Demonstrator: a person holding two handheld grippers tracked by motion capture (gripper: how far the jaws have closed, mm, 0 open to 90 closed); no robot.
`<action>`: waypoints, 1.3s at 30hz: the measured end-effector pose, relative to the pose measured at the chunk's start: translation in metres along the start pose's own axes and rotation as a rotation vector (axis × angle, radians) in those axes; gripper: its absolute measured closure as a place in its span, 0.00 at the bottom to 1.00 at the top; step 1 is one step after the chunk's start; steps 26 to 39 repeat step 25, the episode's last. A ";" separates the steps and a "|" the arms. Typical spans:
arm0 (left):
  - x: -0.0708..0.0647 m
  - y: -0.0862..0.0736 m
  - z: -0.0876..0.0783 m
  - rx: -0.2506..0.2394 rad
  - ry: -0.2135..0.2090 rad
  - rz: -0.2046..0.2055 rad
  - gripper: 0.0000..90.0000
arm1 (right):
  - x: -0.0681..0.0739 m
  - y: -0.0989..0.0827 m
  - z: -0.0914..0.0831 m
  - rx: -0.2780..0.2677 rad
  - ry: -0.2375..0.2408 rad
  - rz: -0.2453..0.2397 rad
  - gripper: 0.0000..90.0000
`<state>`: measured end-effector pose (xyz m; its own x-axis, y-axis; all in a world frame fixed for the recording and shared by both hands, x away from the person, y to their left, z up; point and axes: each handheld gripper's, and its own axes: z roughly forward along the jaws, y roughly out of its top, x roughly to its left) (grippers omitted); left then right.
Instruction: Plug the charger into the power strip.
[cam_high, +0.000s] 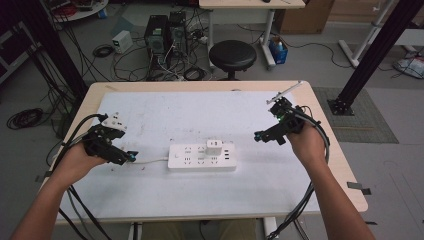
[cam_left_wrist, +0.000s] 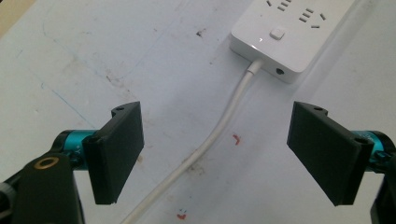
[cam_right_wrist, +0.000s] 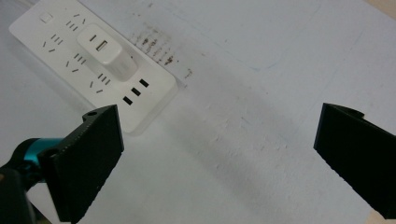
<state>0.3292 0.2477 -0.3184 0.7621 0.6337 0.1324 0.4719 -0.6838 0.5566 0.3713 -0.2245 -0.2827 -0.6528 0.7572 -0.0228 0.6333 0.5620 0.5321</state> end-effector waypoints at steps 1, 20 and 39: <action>-0.001 0.000 0.001 0.000 -0.001 0.002 0.21 | -0.001 -0.002 0.000 -0.001 0.001 0.003 0.01; -0.005 -0.005 0.008 0.020 0.002 -0.013 0.21 | -0.008 -0.027 0.011 -0.006 -0.003 0.037 0.01; -0.004 -0.006 0.009 0.014 0.010 -0.020 0.21 | -0.009 -0.031 0.011 -0.009 -0.003 0.050 0.01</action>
